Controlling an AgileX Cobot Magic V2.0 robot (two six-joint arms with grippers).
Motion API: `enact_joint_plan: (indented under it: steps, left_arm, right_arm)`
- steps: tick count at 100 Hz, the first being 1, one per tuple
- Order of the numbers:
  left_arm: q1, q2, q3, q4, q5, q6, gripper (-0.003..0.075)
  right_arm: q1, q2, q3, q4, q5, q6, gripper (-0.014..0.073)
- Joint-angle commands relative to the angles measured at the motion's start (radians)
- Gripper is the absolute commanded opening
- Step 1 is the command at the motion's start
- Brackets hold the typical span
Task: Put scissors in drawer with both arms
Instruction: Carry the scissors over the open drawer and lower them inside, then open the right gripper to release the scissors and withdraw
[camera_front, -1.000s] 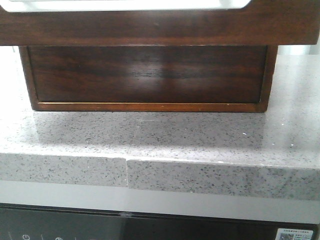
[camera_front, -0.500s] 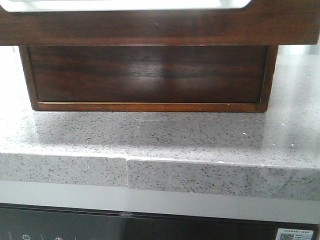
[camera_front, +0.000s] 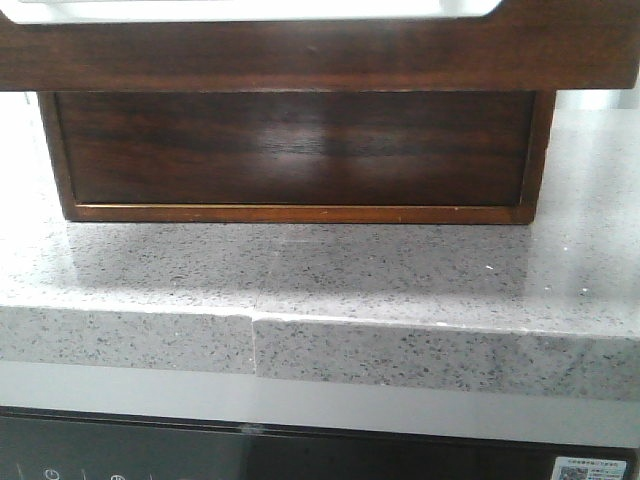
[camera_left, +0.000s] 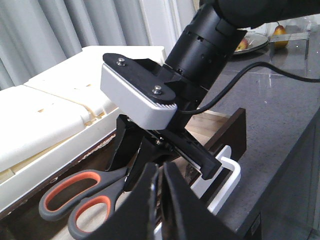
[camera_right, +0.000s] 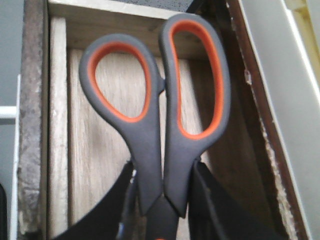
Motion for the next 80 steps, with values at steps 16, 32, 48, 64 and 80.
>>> enact_joint_plan:
  steps: [16, 32, 48, 64, 80]
  left_arm:
    - [0.002, 0.002, -0.028, -0.015, -0.071, -0.01, -0.002]
    - [0.002, 0.002, -0.028, -0.015, -0.071, -0.01, -0.002]
    - [0.002, 0.002, -0.028, -0.015, -0.071, -0.01, -0.002]
    - [0.002, 0.002, -0.028, -0.001, -0.076, -0.064, -0.002]
    - [0.002, -0.001, -0.014, 0.042, -0.084, -0.154, -0.002]
  right_arm:
    - [-0.006, -0.025, -0.035, 0.012, -0.043, -0.01, 0.0286]
    - [-0.006, -0.025, -0.035, 0.012, -0.043, -0.01, 0.0299]
    - [-0.006, -0.056, -0.039, 0.012, -0.036, -0.01, 0.0286]
    - [-0.006, -0.137, -0.039, 0.054, -0.027, 0.002, 0.0051]
    - [-0.006, -0.248, -0.022, 0.113, 0.025, 0.016, -0.0044]
